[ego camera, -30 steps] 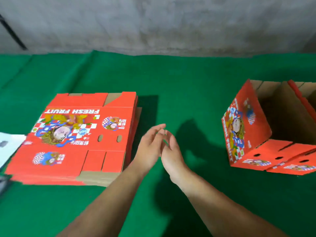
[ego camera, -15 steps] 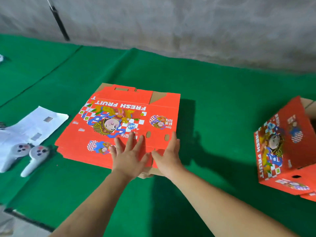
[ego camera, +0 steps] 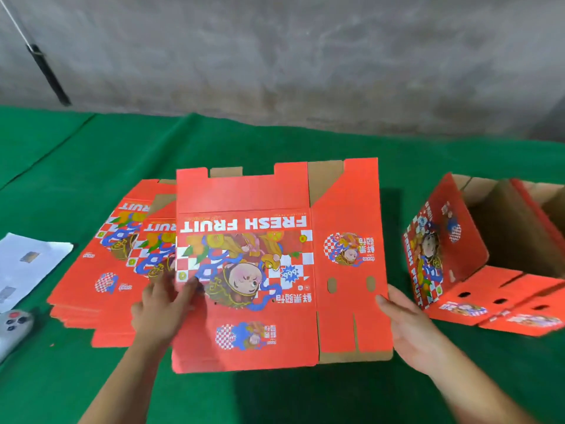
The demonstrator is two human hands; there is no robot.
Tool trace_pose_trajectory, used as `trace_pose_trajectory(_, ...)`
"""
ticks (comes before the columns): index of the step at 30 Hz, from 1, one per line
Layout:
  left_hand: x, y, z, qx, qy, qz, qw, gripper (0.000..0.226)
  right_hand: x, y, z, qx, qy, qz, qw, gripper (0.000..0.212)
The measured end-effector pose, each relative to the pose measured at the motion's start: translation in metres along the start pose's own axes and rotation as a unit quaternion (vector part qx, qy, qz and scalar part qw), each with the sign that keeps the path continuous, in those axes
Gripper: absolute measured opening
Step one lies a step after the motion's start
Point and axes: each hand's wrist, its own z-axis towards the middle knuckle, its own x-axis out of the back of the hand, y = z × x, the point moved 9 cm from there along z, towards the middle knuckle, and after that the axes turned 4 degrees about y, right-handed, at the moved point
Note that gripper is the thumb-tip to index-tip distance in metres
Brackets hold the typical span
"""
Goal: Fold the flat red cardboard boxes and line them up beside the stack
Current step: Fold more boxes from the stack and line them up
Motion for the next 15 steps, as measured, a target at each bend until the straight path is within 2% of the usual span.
trace_pose_trajectory(2,-0.008,0.005,0.001,-0.03,-0.05,-0.151,0.987,0.083,0.005,0.0,-0.003,0.006,0.001,0.019,1.0,0.038)
trace_pose_trajectory(4,-0.01,0.016,-0.001,-0.05,-0.062,-0.285,0.955,0.074,0.004,-0.002,-0.002,0.017,0.01,0.026,0.999,0.037)
trace_pose_trajectory(7,-0.009,0.024,0.003,-0.036,-0.076,-0.374,0.924,0.067,0.003,-0.008,0.0,0.027,0.035,0.022,0.999,0.033)
trace_pose_trajectory(10,-0.033,0.02,0.009,0.022,-0.179,-0.375,0.909,0.074,0.005,-0.016,0.001,0.038,0.044,0.021,0.998,0.032)
trace_pose_trajectory(11,-0.035,0.016,0.013,0.028,-0.187,-0.341,0.921,0.074,0.005,-0.015,0.001,0.038,0.04,0.019,0.998,0.033)
trace_pose_trajectory(15,-0.025,0.009,0.015,-0.063,-0.188,-0.19,0.961,0.086,0.013,-0.009,0.003,0.029,0.035,0.02,0.999,0.033)
